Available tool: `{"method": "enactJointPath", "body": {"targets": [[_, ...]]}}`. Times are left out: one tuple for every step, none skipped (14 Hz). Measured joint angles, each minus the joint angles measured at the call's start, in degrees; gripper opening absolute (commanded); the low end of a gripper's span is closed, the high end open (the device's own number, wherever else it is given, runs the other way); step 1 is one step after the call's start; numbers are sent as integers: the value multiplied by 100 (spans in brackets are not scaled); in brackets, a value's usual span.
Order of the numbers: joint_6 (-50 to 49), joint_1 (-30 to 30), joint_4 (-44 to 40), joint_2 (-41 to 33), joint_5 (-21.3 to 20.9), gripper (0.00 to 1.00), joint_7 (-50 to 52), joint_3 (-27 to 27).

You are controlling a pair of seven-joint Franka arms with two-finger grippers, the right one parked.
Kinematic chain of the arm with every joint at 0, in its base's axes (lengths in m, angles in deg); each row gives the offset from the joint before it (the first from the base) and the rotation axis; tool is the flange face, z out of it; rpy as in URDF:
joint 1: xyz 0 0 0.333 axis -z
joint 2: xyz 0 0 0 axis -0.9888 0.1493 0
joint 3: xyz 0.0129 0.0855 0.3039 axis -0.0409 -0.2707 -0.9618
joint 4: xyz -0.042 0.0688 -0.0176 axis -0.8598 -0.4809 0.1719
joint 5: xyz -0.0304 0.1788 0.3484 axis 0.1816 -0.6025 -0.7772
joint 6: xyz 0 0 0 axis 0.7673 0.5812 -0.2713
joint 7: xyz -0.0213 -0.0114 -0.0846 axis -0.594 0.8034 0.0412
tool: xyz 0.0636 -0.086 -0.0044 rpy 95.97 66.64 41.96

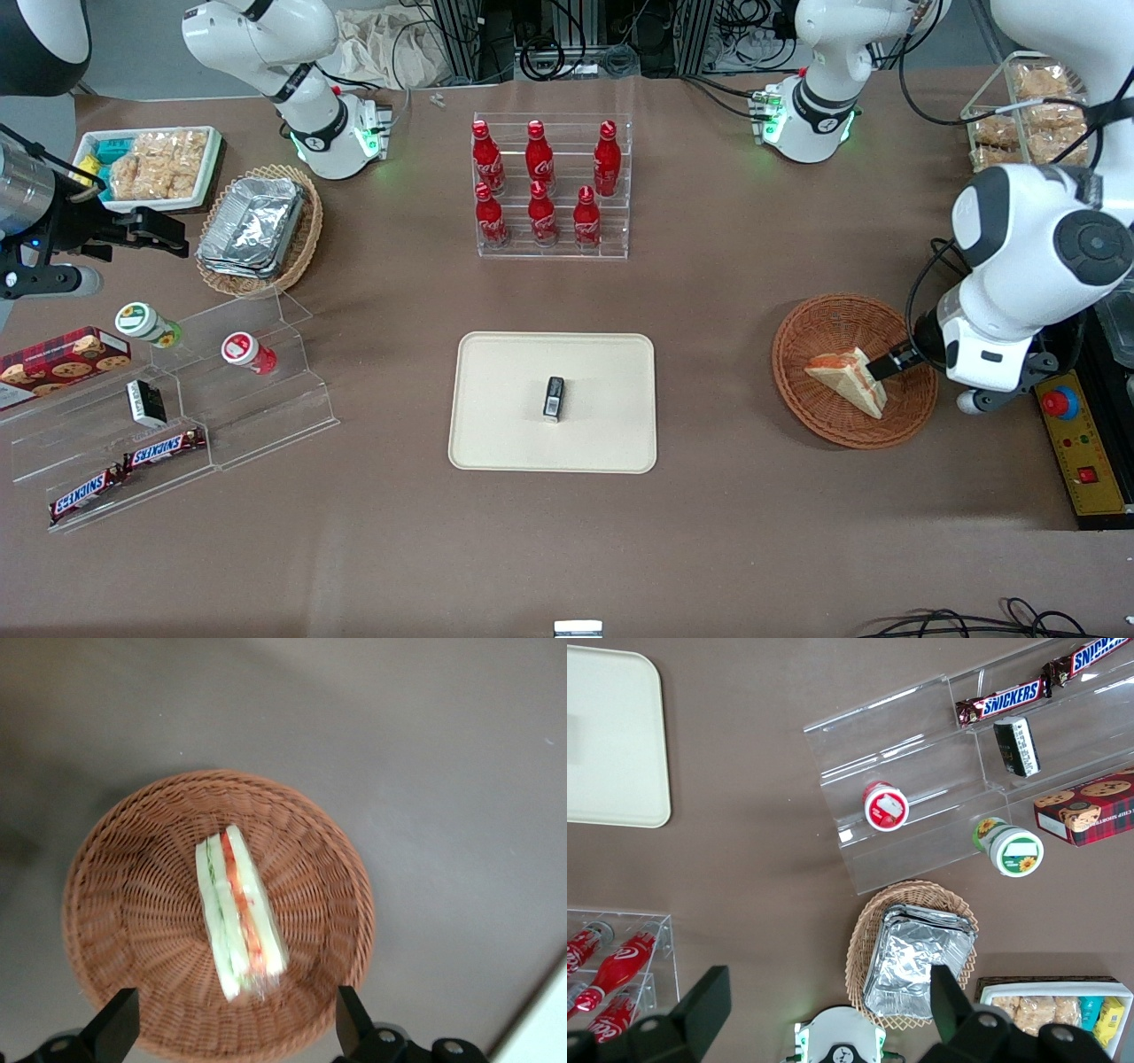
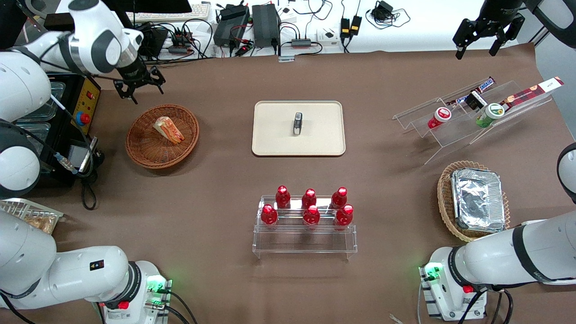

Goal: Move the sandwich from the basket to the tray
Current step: 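Close the left gripper on the sandwich wedge's crust edge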

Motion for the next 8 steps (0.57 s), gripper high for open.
{"method": "enactJointPath", "body": {"targets": [[233, -1, 122, 119, 0, 100, 175, -33], [353, 0, 183, 238, -2, 100, 347, -38], [443, 2, 200, 355, -28, 100, 477, -35], [583, 3, 206, 466, -79, 100, 618, -33], [705, 3, 207, 573, -118, 100, 760, -32], [787, 3, 207, 673, -128, 100, 854, -32], [832, 3, 207, 758, -129, 100, 938, -32], [853, 3, 207, 818, -130, 100, 1044, -32]]}}
